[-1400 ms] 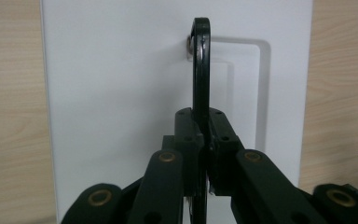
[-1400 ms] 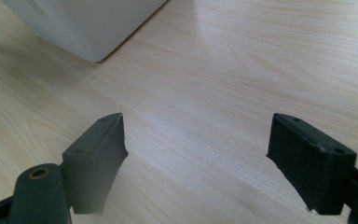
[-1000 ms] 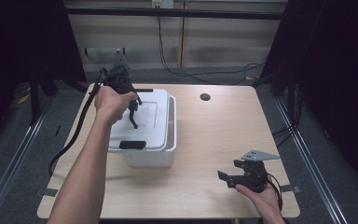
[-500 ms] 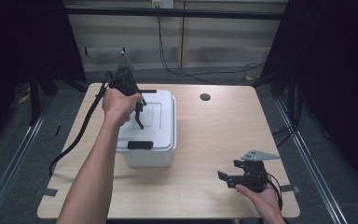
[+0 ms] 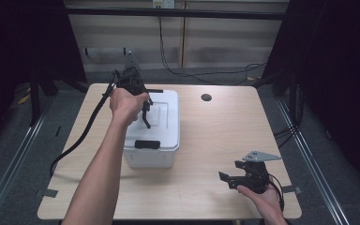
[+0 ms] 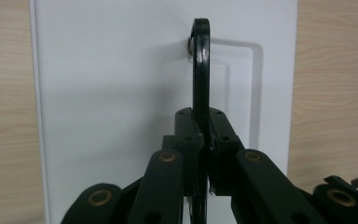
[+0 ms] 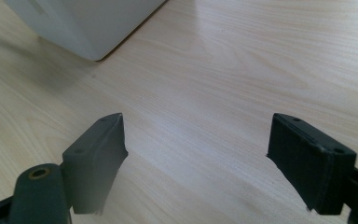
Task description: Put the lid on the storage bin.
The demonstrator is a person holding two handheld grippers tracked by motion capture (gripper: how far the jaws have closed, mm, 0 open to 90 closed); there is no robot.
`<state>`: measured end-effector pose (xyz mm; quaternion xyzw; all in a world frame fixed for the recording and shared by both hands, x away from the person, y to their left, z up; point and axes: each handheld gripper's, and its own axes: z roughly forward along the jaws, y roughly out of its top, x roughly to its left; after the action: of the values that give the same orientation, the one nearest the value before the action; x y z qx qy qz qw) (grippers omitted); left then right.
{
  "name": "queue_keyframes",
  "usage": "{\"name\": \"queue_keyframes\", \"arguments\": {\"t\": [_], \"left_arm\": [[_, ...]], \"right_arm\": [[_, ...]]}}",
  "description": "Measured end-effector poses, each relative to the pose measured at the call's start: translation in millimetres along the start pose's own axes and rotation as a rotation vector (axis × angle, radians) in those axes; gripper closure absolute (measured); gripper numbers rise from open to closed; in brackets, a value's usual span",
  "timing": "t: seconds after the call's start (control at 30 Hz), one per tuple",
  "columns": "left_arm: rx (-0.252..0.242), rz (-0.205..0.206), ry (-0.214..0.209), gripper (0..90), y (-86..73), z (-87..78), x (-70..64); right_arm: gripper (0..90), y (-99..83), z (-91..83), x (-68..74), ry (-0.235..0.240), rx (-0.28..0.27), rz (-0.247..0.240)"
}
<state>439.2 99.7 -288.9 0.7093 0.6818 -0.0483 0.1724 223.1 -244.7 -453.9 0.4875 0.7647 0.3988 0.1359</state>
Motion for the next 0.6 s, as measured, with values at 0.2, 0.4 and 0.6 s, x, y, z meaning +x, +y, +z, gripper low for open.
{"name": "queue_keyframes", "arguments": {"t": [0.2,0.4,0.6], "left_arm": [[0.003,0.002,0.009,84.4,1.3,4.5,-0.2],[-0.006,-0.008,0.009,84.5,1.6,4.1,1.9],[-0.008,-0.015,0.027,84.4,1.7,7.1,2.8]], "right_arm": [[18.1,-0.3,-0.2,-0.2,0.001,0.001,0.002],[18.2,-0.3,-0.4,0.0,0.001,0.001,0.001],[18.1,-0.2,0.0,-0.2,0.0,0.002,-0.002]]}}
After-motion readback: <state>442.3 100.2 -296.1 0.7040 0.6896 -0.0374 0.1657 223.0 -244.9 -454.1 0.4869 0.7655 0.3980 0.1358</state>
